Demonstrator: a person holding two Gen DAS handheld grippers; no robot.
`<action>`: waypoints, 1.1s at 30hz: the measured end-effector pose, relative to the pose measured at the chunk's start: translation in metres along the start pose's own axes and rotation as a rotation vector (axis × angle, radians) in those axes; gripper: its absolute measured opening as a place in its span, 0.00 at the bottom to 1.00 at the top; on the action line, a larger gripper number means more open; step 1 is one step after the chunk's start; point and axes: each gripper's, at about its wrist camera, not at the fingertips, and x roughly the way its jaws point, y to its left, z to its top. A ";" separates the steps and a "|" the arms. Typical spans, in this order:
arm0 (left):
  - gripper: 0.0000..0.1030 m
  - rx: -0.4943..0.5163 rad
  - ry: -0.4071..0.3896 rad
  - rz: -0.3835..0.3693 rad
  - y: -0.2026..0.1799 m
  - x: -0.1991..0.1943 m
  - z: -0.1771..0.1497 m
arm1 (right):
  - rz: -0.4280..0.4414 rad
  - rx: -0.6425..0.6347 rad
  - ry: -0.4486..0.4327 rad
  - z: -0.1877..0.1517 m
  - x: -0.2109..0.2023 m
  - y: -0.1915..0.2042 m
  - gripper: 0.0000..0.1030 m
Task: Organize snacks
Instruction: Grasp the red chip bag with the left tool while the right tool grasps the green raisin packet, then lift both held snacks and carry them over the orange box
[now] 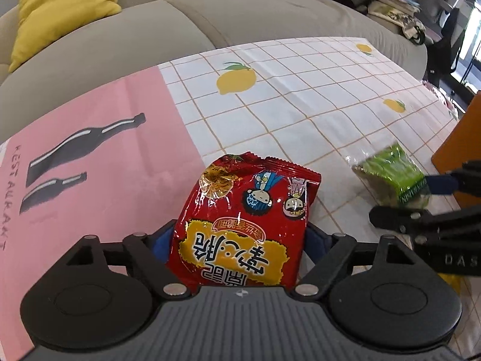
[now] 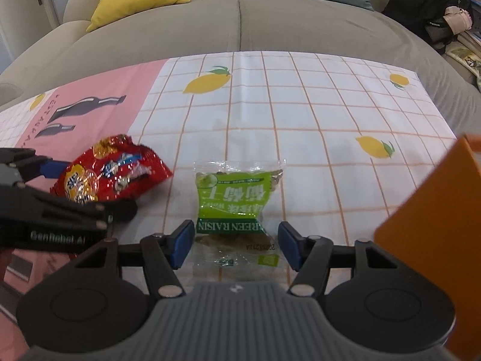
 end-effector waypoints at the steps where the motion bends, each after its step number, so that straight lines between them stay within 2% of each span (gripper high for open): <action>1: 0.92 -0.007 -0.003 -0.001 -0.002 -0.003 -0.003 | -0.002 -0.003 -0.001 -0.003 -0.003 0.001 0.58; 5: 0.91 -0.056 -0.004 0.020 -0.009 -0.017 -0.021 | -0.008 -0.028 -0.001 -0.019 -0.017 0.007 0.57; 9: 0.90 -0.119 0.003 0.023 -0.015 -0.033 -0.041 | -0.022 -0.012 0.049 -0.038 -0.027 0.008 0.56; 13: 0.90 -0.158 0.006 0.041 -0.022 -0.052 -0.059 | -0.039 -0.027 0.055 -0.054 -0.039 0.014 0.55; 21: 0.89 -0.314 -0.054 0.046 -0.013 -0.093 -0.084 | -0.016 -0.017 0.024 -0.073 -0.077 0.020 0.47; 28: 0.89 -0.340 -0.057 0.039 -0.020 -0.119 -0.090 | 0.024 -0.020 0.000 -0.087 -0.106 0.029 0.38; 33: 0.89 -0.327 -0.031 0.036 -0.031 -0.130 -0.091 | 0.041 -0.020 -0.017 -0.093 -0.121 0.031 0.36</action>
